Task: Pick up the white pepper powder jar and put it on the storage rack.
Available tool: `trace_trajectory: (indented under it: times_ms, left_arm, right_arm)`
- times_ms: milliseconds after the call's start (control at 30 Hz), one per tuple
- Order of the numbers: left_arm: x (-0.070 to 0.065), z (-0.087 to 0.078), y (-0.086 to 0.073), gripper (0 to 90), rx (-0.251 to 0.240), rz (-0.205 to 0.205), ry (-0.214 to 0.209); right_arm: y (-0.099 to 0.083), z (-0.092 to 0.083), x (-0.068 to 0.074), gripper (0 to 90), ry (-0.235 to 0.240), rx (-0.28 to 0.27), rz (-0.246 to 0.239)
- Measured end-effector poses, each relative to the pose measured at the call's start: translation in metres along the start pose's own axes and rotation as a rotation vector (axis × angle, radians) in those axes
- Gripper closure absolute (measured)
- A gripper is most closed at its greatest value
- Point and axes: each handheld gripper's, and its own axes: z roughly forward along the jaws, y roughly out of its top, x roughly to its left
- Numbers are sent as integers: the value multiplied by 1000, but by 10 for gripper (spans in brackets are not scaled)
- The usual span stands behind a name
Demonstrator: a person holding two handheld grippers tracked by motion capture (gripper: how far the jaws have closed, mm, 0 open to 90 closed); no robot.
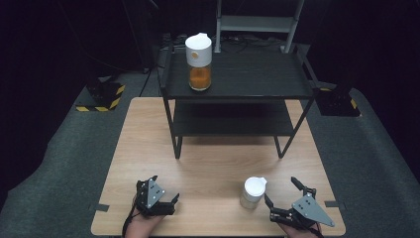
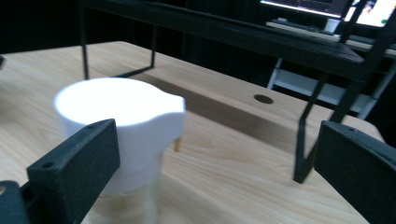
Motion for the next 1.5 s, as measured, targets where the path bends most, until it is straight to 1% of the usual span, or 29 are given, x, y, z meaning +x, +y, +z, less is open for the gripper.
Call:
trace_trajectory:
  times_ms: [67, 167, 367, 533, 800, 900, 967, 1000, 1167, 1333, 1433, 1500]
  left_arm:
    - [0, 0, 0, 7, 0, 1, -1]
    - [0, 0, 0, 7, 0, 1, -2]
    - [0, 0, 0, 7, 0, 4, -2]
    - [0, 0, 0, 7, 1, 7, -3]
    - [-1, 0, 1, 7, 3, 14, -2]
    - [-1, 0, 1, 7, 3, 14, -3]
    - [-1, 0, 1, 7, 3, 15, -4]
    - [-1, 0, 1, 7, 3, 15, -4]
    - [-1, 0, 1, 7, 4, 18, -5]
    - [-1, 1, 1, 7, 4, 20, -3]
    - [-1, 1, 1, 7, 4, 21, -3]
    - [-1, 1, 1, 7, 5, 21, -2]
  right_arm:
    - [0, 1, 1, 0, 19, -8, 4]
    - [1, 3, 4, 0, 46, -5, -3]
    - [0, 10, 9, 0, 98, 8, -5]
    - [-2, 15, 11, 0, 121, 28, 1]
    - [-3, 22, 17, 0, 142, 57, -3]
    - [-4, 25, 16, 0, 147, 63, 8]
    - [-5, 27, 17, 0, 146, 68, 11]
    - [-5, 29, 19, 0, 138, 75, 8]
    - [-7, 32, 18, 0, 143, 88, 30]
    - [-9, 33, 18, 0, 129, 91, 50]
    - [-10, 34, 16, 0, 133, 94, 60]
    - [-11, 35, 15, 22, 137, 97, 71]
